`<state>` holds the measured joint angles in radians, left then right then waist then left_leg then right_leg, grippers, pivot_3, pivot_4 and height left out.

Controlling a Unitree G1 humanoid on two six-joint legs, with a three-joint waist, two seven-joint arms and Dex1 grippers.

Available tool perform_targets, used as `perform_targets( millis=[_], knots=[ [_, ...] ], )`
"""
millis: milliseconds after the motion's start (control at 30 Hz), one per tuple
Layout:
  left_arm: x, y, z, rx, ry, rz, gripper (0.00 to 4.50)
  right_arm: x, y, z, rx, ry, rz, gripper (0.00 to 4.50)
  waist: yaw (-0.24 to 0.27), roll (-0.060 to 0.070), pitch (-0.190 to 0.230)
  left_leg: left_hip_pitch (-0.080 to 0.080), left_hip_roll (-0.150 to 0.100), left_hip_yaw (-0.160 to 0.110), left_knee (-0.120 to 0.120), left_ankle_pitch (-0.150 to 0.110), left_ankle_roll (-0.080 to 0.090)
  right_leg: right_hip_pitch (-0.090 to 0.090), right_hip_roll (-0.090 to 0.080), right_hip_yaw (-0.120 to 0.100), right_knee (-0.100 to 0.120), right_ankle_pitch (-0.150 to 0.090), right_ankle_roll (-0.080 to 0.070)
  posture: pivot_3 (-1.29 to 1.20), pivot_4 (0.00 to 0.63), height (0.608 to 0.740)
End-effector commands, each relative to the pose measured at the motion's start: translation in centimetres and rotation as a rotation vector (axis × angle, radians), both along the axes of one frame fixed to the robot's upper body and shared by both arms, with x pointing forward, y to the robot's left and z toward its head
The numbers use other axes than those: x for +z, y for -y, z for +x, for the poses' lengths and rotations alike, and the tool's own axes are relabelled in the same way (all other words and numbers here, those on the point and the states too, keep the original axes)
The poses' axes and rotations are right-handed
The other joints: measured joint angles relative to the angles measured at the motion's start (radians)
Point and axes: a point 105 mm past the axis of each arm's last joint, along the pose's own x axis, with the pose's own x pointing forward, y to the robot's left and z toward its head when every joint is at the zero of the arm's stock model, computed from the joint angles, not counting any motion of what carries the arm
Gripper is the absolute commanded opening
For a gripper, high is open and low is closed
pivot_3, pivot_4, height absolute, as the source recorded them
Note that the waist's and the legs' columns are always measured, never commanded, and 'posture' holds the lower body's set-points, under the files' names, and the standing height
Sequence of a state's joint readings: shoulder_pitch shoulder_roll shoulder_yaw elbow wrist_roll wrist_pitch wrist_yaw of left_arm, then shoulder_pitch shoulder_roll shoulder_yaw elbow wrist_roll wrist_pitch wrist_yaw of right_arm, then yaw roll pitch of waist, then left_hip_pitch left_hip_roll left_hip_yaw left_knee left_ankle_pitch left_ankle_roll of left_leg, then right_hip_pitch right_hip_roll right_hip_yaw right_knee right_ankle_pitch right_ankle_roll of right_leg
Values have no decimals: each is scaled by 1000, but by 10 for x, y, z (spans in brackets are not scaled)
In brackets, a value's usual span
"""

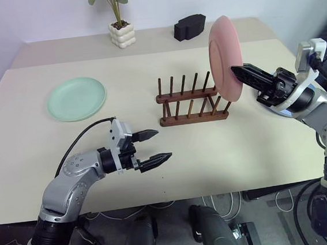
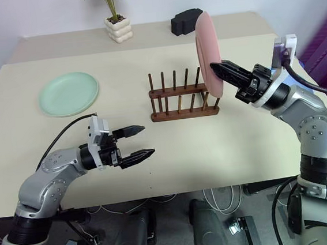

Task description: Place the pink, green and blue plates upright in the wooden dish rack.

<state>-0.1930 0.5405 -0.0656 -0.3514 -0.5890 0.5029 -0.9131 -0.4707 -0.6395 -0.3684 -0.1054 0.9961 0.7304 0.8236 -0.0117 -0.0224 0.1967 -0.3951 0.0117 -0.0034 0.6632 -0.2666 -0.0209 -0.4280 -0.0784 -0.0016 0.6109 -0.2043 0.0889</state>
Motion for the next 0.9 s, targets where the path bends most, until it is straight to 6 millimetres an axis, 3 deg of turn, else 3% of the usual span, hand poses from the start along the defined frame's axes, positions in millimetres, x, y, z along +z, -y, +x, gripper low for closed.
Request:
perform_targets(
  millis=[33,500,600,667,833,900],
  knots=[
    [1,0,-1,-5,26,-5,4439,15,4,-2,17,29,26,0,0,0,0,0,0,0,0,0,0,0,0,0,0,0,0,0,150,740],
    [-5,-1,-1,-1,31,-3,4439,6,14,16,-28,-48,85,0,0,0,0,0,0,0,0,0,0,0,0,0,0,0,0,0,150,740],
    [-5,0,-1,2,31,-4,4500,7,16,18,-30,-48,102,922,0,0,0,0,0,0,0,0,0,0,0,0,0,0,0,0,150,740],
    [-4,0,-1,3,29,-5,4500,8,18,19,-38,-45,113,1789,0,0,0,0,0,0,0,0,0,0,0,0,0,0,0,0,150,740],
    [-2,0,0,6,31,-6,4500,11,23,23,-84,-22,113,4370,0,0,0,0,0,0,0,0,0,0,0,0,0,0,0,0,150,740],
    [-1,0,1,7,32,-7,4500,16,28,26,-124,2,120,4448,0,0,0,0,0,0,0,0,0,0,0,0,0,0,0,0,150,740]
  ],
)
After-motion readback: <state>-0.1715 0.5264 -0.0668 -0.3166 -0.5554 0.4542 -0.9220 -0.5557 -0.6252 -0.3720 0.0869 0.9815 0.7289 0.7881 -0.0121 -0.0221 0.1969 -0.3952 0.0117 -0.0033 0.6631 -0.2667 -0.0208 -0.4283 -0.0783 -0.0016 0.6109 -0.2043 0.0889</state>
